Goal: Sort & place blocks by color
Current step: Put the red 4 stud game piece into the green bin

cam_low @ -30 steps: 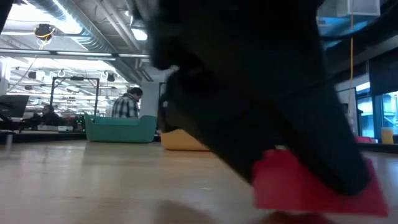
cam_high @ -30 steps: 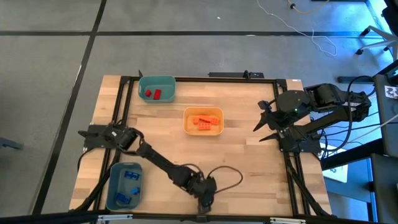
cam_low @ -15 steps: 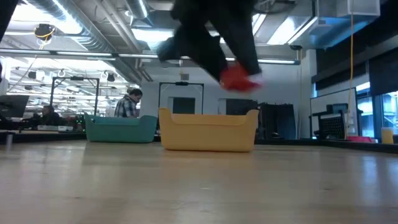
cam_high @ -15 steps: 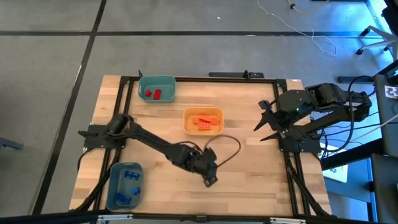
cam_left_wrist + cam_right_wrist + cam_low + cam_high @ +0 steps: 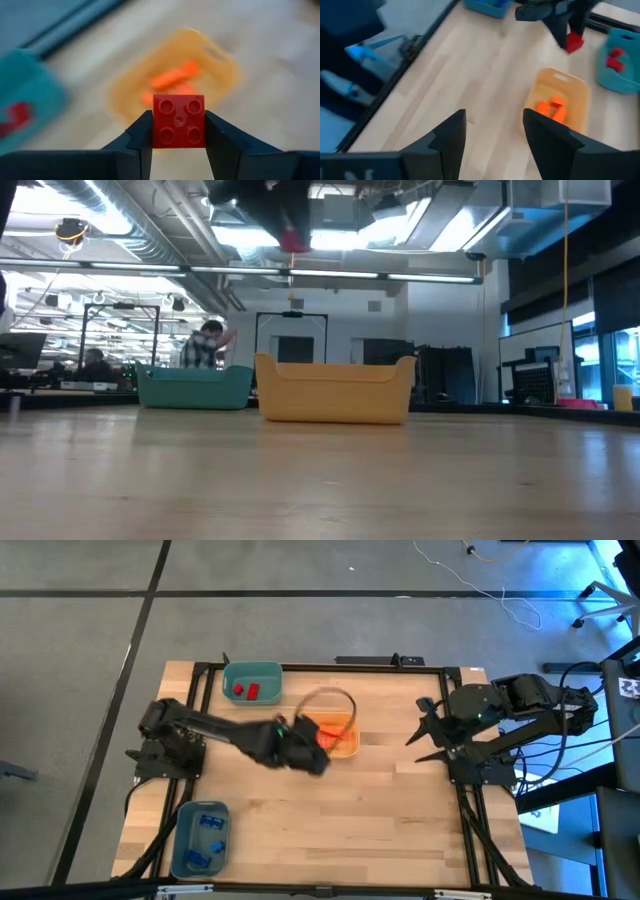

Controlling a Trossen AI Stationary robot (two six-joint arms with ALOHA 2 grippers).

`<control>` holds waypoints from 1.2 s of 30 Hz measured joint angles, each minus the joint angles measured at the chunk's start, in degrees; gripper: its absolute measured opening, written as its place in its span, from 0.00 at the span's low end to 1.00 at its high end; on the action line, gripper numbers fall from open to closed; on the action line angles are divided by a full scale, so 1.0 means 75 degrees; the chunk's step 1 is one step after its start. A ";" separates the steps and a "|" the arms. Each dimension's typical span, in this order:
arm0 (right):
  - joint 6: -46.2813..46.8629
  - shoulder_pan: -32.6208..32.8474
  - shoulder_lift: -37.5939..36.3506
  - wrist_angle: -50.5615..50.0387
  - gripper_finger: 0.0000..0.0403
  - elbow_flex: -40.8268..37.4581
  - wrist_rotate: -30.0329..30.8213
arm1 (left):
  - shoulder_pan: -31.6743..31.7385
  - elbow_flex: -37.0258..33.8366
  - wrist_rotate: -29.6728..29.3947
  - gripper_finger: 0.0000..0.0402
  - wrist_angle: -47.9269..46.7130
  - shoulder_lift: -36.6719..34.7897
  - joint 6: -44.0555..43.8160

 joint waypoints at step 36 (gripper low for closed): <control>0.0586 -0.0009 0.0035 0.0601 0.49 0.0000 0.1791 | 0.7005 0.0006 0.2164 0.32 -0.0947 0.1303 0.3362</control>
